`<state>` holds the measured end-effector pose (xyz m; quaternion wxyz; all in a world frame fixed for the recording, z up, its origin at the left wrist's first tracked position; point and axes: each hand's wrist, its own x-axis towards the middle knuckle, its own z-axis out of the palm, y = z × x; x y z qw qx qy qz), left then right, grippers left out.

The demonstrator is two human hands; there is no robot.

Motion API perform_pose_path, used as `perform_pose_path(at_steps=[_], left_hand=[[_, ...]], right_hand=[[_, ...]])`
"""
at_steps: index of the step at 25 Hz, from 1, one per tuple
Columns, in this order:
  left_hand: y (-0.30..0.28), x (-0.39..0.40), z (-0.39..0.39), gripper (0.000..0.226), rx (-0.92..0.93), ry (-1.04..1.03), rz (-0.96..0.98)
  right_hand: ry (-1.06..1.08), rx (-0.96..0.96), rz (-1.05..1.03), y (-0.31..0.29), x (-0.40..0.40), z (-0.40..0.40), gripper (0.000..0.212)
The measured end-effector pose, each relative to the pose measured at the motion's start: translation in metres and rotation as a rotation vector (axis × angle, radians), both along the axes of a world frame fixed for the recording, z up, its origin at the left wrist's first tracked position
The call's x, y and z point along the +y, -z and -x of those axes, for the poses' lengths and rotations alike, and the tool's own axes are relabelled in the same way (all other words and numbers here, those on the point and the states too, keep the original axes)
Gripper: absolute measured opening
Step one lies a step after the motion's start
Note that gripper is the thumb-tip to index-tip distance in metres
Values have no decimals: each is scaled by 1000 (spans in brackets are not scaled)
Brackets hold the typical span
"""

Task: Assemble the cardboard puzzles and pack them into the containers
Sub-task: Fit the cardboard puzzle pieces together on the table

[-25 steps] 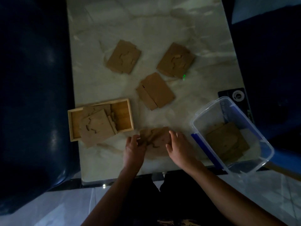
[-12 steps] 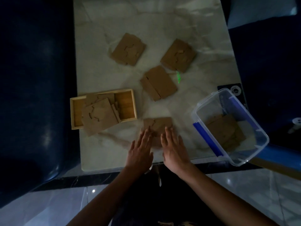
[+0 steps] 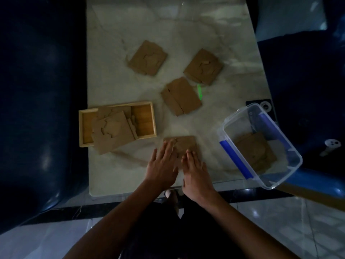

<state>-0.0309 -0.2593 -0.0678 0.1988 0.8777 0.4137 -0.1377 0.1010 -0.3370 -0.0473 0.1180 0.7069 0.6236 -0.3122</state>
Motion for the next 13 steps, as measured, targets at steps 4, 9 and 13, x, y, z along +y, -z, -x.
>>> perform_pose_path(at_steps=[4, 9, 13], left_hand=[[11, -2, 3, 84, 12, -14, 71], [12, 0, -1, 91, 66, -19, 102], [3, 7, -3, 87, 97, 29, 70]], right_hand=[[-35, -9, -30, 0, 8, -8, 86], [-140, 44, -90, 16, 40, -34, 76], [-302, 48, -49, 29, 38, -63, 81]])
